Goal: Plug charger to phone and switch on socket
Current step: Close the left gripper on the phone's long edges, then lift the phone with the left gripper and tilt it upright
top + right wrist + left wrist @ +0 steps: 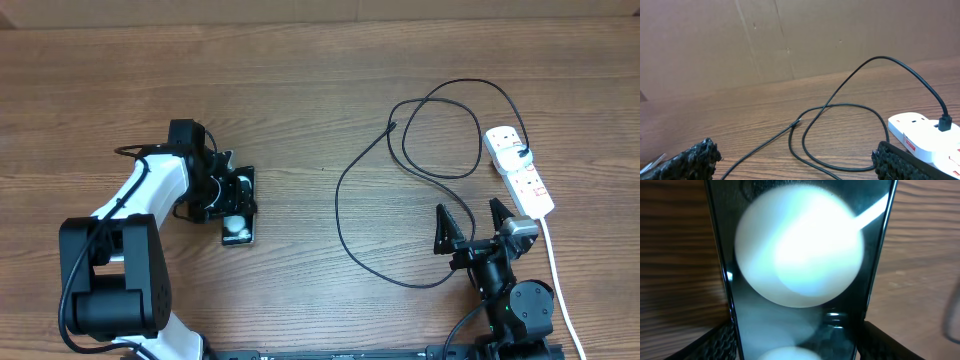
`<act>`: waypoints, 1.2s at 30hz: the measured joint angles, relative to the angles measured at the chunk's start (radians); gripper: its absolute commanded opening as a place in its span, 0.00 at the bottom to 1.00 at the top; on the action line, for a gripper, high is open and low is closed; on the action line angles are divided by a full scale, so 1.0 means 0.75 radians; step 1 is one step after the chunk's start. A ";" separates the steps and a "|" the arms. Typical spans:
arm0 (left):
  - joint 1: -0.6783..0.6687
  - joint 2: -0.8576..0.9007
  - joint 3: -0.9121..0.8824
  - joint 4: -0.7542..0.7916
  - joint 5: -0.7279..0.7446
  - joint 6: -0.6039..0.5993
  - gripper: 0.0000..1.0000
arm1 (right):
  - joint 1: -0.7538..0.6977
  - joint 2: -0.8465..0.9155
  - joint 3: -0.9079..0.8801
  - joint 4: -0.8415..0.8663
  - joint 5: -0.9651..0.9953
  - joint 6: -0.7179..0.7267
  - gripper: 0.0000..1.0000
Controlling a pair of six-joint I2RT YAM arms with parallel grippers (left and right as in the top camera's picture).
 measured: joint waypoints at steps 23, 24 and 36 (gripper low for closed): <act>-0.002 0.037 -0.001 0.015 0.707 0.011 0.42 | 0.000 0.000 0.000 0.001 0.000 -0.001 1.00; -0.003 0.037 -0.001 0.022 0.749 0.012 0.42 | 0.000 0.000 0.000 0.001 0.000 -0.001 1.00; -0.003 0.037 -0.001 0.127 1.311 0.026 0.35 | 0.000 0.000 0.000 0.001 0.000 0.000 1.00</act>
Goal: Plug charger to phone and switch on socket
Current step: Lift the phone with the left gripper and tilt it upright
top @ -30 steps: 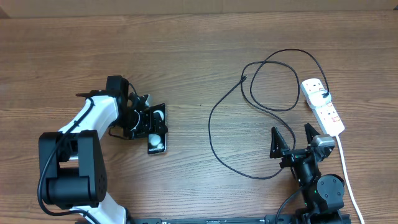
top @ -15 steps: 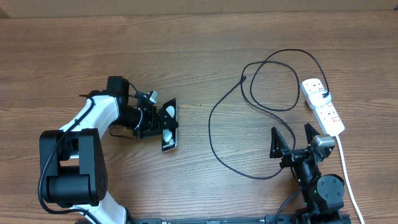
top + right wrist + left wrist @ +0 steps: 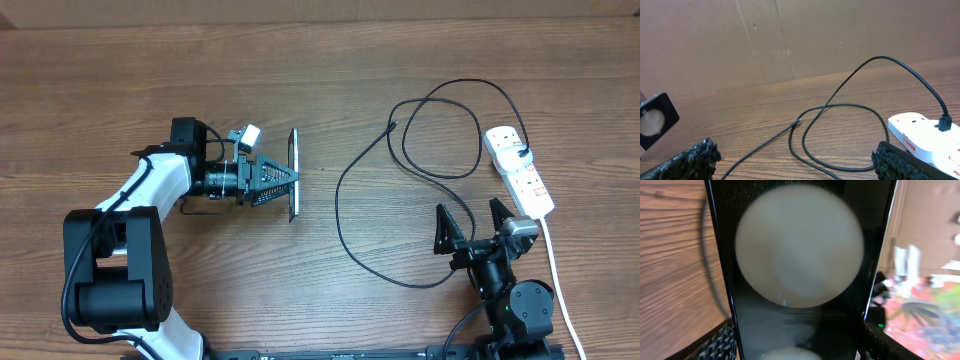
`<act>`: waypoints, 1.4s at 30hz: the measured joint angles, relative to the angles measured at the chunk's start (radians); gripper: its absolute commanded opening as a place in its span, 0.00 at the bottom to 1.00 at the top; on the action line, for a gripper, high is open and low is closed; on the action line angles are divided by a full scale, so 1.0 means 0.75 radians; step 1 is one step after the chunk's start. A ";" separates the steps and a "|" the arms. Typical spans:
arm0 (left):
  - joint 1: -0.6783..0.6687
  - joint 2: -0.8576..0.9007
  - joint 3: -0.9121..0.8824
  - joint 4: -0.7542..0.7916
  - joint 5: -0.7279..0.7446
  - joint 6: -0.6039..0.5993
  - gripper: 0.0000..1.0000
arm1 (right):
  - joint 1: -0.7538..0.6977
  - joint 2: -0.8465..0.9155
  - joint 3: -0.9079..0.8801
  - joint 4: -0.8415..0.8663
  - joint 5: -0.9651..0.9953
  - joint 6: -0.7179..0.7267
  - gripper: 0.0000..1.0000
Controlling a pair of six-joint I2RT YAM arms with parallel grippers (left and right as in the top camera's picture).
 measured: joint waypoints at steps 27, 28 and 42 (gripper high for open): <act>0.000 0.001 0.000 -0.001 0.218 -0.175 0.26 | 0.000 0.001 0.000 0.000 0.000 -0.001 1.00; 0.000 0.000 0.000 -0.001 0.218 -0.202 0.26 | 0.000 0.000 0.000 -0.001 0.001 -0.001 1.00; 0.001 0.000 0.000 0.001 0.218 -0.527 0.24 | 0.000 0.000 0.000 0.000 0.001 0.000 1.00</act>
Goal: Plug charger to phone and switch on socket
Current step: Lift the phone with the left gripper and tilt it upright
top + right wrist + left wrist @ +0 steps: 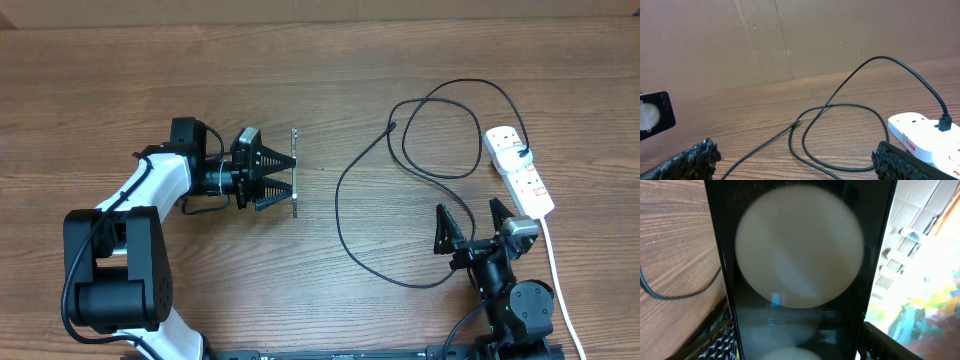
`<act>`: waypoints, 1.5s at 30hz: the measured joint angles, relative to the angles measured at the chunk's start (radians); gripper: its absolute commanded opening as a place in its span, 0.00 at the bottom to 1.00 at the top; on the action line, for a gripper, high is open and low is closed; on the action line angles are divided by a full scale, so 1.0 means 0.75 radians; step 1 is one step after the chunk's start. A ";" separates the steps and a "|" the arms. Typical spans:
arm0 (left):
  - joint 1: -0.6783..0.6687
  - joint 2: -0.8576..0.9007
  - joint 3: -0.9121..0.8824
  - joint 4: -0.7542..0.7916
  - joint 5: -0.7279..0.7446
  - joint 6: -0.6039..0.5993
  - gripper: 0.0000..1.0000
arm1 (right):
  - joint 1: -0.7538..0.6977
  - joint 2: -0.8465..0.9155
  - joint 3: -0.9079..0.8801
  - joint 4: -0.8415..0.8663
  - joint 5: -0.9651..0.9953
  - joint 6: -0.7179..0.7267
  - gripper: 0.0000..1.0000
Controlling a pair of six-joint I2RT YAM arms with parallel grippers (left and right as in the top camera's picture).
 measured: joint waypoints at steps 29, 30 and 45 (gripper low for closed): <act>0.000 0.000 0.000 0.014 -0.001 -0.308 0.22 | 0.000 0.000 0.000 -0.001 -0.001 -0.001 1.00; 0.000 0.000 0.000 0.014 -0.001 -0.308 0.22 | 0.000 0.000 0.000 0.000 0.000 0.000 1.00; 0.000 0.001 0.000 0.014 -0.001 -0.308 0.25 | 0.000 0.000 0.000 -0.001 -0.001 -0.001 1.00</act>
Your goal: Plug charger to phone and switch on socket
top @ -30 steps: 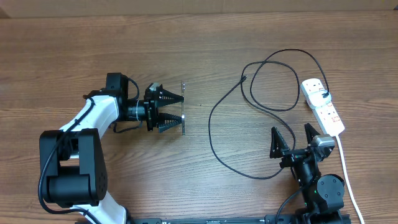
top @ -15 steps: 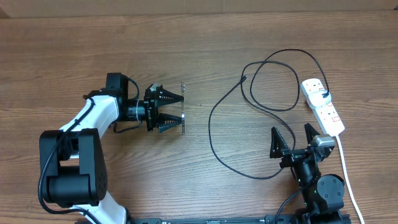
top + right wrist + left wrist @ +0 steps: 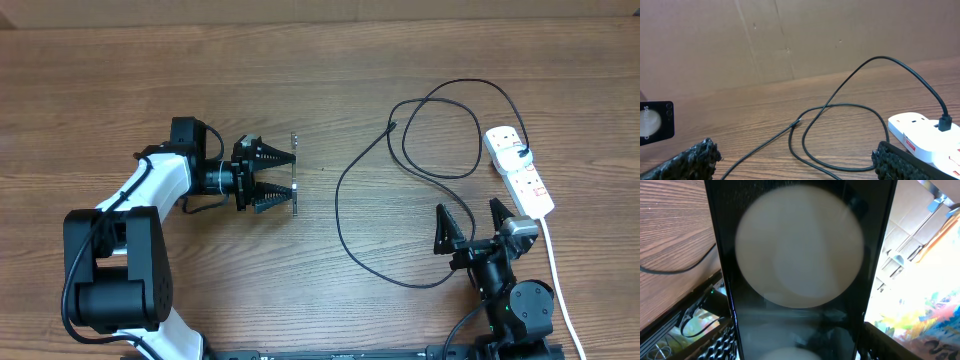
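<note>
My left gripper (image 3: 272,176) is shut on the black phone (image 3: 294,172), which it holds on edge above the table, left of centre. In the left wrist view the phone (image 3: 799,305) fills the frame, a pale round disc on its back, and my fingertips (image 3: 715,341) flank it. The black charger cable (image 3: 340,215) loops over the table, its free plug end (image 3: 392,126) lying loose. The other end sits in the white socket strip (image 3: 520,172) at the right. My right gripper (image 3: 470,226) rests open near the front edge, with nothing in it.
The right wrist view shows the cable's plug end (image 3: 796,123), the socket strip (image 3: 922,134) at lower right, and the phone (image 3: 655,123) at the far left. A cardboard wall (image 3: 790,40) stands behind the table. The strip's white lead (image 3: 556,280) runs toward the front edge.
The left wrist has turned a little further, so the phone now looks squarer and more upright in the right wrist view. It stays at the same spot. The right arm and cable have not moved.
The phone first lay flat on the table under my left gripper. Then it was held off the table on edge, further right. It turned in two more steps and is now edge-on to the overhead camera. The right arm stayed still.
</note>
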`<act>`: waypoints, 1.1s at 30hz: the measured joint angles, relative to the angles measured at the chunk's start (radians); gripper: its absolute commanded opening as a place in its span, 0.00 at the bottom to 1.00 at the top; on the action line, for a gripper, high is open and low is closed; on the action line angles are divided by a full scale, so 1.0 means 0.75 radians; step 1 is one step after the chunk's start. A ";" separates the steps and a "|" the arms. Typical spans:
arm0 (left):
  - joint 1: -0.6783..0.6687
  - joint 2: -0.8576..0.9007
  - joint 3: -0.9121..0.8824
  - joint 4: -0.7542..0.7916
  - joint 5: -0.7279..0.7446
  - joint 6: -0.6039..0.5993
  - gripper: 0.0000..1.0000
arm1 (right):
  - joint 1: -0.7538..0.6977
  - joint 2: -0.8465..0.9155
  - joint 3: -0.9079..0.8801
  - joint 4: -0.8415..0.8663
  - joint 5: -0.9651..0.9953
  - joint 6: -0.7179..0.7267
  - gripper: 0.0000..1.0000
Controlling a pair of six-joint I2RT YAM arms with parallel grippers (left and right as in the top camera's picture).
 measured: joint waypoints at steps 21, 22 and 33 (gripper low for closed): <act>-0.001 0.000 0.000 0.000 0.000 -0.025 0.23 | 0.000 0.024 0.000 0.033 -0.367 0.484 1.00; 0.000 -0.001 0.000 0.000 0.000 -0.025 0.23 | 0.000 0.027 0.000 0.037 -0.391 0.510 1.00; -0.001 0.000 0.000 0.001 0.000 -0.028 0.24 | 0.000 0.030 0.003 0.083 -0.478 0.523 1.00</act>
